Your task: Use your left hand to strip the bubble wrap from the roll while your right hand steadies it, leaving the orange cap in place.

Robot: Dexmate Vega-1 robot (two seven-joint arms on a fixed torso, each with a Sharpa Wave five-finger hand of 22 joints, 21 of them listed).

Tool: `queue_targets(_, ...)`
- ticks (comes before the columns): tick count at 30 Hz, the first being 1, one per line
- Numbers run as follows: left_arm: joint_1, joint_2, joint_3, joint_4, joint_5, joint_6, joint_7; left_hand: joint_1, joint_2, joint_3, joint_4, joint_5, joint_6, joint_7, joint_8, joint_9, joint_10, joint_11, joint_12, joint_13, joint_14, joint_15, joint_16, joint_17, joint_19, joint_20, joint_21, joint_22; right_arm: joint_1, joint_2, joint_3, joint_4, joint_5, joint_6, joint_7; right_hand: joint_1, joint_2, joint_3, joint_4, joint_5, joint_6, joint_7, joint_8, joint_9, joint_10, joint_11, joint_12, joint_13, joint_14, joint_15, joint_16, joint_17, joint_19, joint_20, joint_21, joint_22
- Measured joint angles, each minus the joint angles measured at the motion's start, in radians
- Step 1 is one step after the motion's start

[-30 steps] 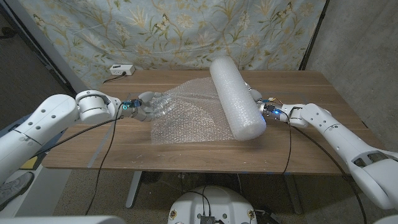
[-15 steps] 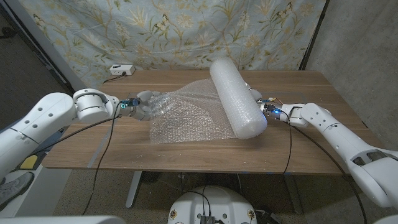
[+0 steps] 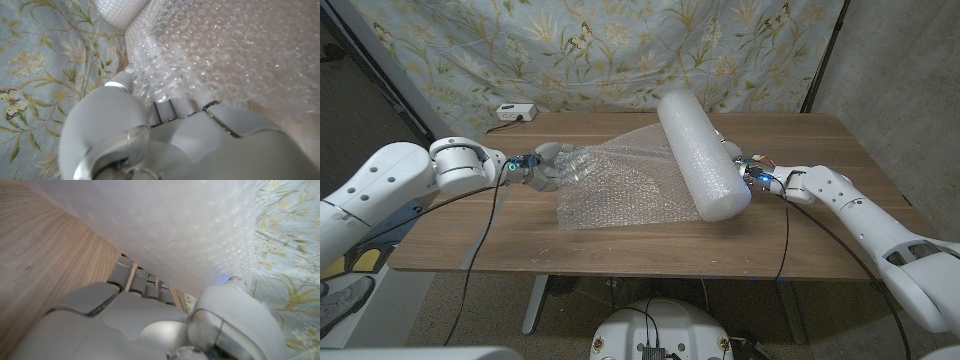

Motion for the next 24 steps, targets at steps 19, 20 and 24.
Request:
queue_targets(19, 0.025, 0.061, -0.044, -0.012, -0.016, 0.017, 0.009, 0.0, 0.0, 0.0, 0.0, 0.0, -0.002, 0.002, -0.002, 0.0, 0.0, 0.0, -0.008, 0.0, 0.002, 0.002, 0.0, 0.005, -0.009, 0.002, 0.005, 0.0, -0.005, 0.0, 0.006, -0.002, -0.003, 0.017, 0.006, -0.008, 0.0, -0.008, 0.008, 0.011, 0.0, 0.0, 0.0, -0.009, 0.0, 0.0, -0.006, 0.0, -0.005, 0.005, 0.0, -0.002, 0.0, 0.0, 0.0, 0.0)
queue_targets(20, 0.03, 0.063, -0.049, -0.013, -0.017, 0.017, 0.009, 0.0, 0.0, 0.0, 0.0, 0.0, -0.002, 0.002, -0.002, 0.0, 0.0, 0.0, -0.008, 0.0, 0.001, 0.002, 0.0, 0.005, -0.009, 0.002, 0.005, 0.0, -0.005, 0.0, 0.006, -0.002, -0.003, 0.017, 0.005, -0.008, 0.0, -0.008, 0.008, 0.011, 0.0, 0.0, 0.0, -0.009, 0.0, 0.0, -0.006, 0.0, -0.007, 0.007, 0.0, -0.002, 0.0, 0.0, 0.0, 0.0)
queue_targets(24, 0.045, 0.071, -0.065, -0.019, -0.017, 0.017, 0.005, 0.0, 0.0, 0.0, 0.0, 0.0, -0.002, 0.002, -0.003, 0.0, 0.0, 0.0, -0.008, 0.003, 0.001, 0.001, 0.0, 0.005, -0.009, 0.002, 0.009, 0.0, -0.005, 0.0, 0.006, -0.003, -0.004, 0.017, 0.005, -0.008, 0.0, -0.012, 0.012, 0.011, 0.0, 0.0, 0.0, -0.009, 0.0, 0.0, -0.008, 0.0, -0.009, 0.008, 0.0, -0.002, 0.0, 0.011, 0.0, 0.0)
